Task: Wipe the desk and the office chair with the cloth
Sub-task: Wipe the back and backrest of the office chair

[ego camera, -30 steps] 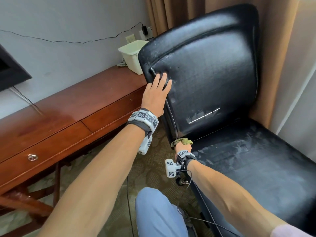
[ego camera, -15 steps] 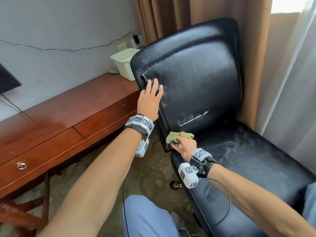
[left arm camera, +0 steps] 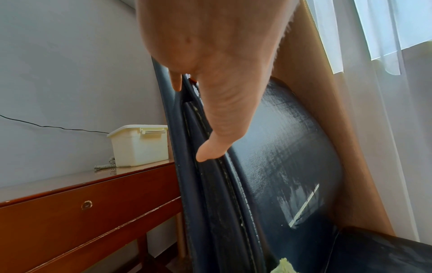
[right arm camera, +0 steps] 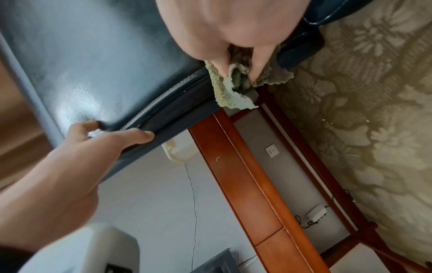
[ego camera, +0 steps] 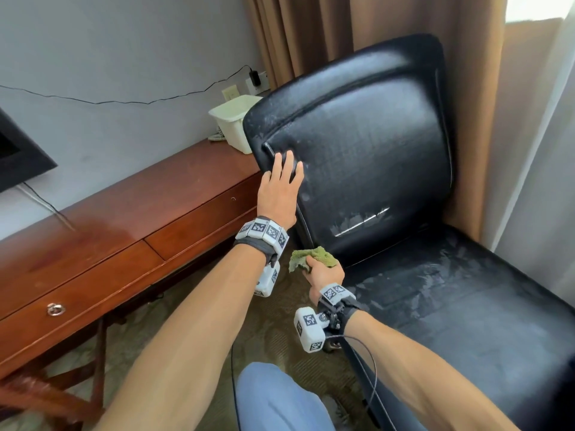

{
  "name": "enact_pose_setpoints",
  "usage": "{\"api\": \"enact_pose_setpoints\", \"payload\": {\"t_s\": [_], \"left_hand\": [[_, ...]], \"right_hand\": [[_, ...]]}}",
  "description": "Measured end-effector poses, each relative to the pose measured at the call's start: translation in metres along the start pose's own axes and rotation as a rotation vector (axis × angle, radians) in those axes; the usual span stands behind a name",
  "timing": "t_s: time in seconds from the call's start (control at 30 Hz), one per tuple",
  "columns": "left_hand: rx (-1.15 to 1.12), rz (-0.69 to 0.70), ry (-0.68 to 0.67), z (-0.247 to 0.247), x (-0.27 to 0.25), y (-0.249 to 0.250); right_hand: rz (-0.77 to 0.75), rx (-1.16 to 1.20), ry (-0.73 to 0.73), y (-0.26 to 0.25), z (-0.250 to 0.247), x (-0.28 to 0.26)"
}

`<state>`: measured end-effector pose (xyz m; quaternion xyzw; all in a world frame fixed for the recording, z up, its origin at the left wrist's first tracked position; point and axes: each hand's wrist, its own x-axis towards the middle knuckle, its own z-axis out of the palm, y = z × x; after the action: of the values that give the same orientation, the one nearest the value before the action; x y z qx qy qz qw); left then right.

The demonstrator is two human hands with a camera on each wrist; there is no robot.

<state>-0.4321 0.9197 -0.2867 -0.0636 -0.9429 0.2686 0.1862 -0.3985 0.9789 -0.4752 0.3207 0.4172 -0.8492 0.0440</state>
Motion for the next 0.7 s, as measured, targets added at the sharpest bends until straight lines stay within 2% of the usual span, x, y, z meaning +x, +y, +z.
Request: {"api": "enact_pose_setpoints", "payload": {"t_s": [0.13, 0.23, 0.3, 0.4, 0.53, 0.63, 0.7], "left_hand": [[0.0, -0.002, 0.013, 0.003, 0.001, 0.0], [-0.01, -0.009, 0.007, 0.005, -0.002, 0.004], [-0.001, -0.021, 0.015, 0.005, 0.0, 0.006], [-0.01, -0.029, -0.005, 0.006, 0.0, 0.005], [-0.02, -0.019, -0.024, 0.001, 0.0, 0.006], [-0.036, -0.016, -0.029, -0.005, 0.002, 0.004], [-0.042, -0.014, -0.033, -0.007, 0.001, 0.003]], "right_hand": [[0.066, 0.07, 0.061, 0.003, -0.012, 0.01], [0.178, 0.108, 0.134, -0.007, -0.033, 0.025], [0.197, 0.09, 0.078, -0.018, -0.043, 0.03], [0.124, 0.028, -0.019, -0.037, -0.039, 0.027], [0.164, 0.065, -0.039, -0.071, -0.029, 0.015], [0.048, 0.082, -0.168, -0.09, -0.027, -0.002], [-0.106, 0.059, -0.278, -0.107, -0.022, -0.017]]}}
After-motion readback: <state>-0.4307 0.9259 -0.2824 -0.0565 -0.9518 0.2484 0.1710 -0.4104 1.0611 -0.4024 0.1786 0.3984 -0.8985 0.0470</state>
